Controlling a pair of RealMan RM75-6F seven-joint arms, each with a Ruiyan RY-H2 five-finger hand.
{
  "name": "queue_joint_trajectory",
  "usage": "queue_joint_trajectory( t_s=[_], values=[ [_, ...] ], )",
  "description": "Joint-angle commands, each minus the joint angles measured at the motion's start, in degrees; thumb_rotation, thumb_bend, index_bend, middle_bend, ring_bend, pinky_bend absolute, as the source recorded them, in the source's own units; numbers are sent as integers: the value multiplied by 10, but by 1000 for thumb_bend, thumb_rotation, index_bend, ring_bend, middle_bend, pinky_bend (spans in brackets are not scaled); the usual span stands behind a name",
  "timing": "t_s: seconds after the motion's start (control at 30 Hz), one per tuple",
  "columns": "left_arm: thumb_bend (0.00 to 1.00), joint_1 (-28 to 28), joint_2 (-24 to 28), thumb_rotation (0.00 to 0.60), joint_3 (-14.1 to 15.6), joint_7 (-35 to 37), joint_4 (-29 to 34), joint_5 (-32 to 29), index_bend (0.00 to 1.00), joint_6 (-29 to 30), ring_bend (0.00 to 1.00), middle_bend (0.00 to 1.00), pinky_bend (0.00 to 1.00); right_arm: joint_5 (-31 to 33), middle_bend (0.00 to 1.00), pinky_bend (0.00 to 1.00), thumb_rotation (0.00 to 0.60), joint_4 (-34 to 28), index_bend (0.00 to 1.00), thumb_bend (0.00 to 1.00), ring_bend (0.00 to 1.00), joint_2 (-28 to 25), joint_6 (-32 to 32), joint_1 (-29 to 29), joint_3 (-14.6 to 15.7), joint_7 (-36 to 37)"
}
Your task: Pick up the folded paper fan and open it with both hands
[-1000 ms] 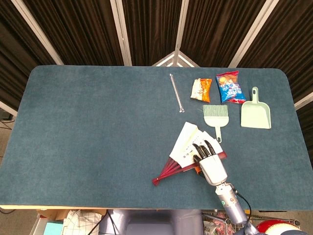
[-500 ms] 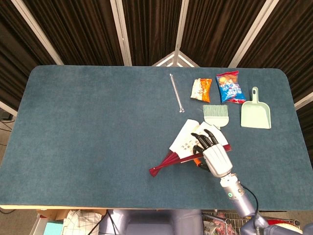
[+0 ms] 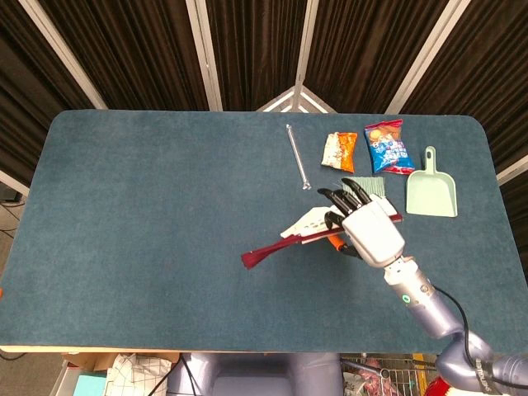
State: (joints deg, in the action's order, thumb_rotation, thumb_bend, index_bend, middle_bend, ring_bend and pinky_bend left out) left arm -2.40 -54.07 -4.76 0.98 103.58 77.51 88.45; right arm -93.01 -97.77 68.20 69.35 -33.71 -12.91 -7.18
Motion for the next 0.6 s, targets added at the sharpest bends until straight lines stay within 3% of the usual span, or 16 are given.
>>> queue_joint_trajectory(
  t_s=[0.03,0.23,0.37,0.6],
  values=[
    [383,4,-1,600,5,7,-4,11,65,-7,0,0,0,35,218,140,600,-35,899,429,264,-31,-39,-26,-23,-8],
    [382,14,-7,600,11,40,-13,46,67,-14,0,0,0,107,218,140,600,-78,900,429,264,-68,-99,-63,-63,12],
    [374,21,-25,600,14,99,-27,85,81,-9,0,0,0,159,218,140,600,-92,902,428,265,-90,-127,-89,-94,7],
    [364,45,-68,600,34,171,-38,146,176,-28,0,59,0,275,218,140,600,-140,907,429,264,-122,-152,-141,-154,-23]
  ],
)
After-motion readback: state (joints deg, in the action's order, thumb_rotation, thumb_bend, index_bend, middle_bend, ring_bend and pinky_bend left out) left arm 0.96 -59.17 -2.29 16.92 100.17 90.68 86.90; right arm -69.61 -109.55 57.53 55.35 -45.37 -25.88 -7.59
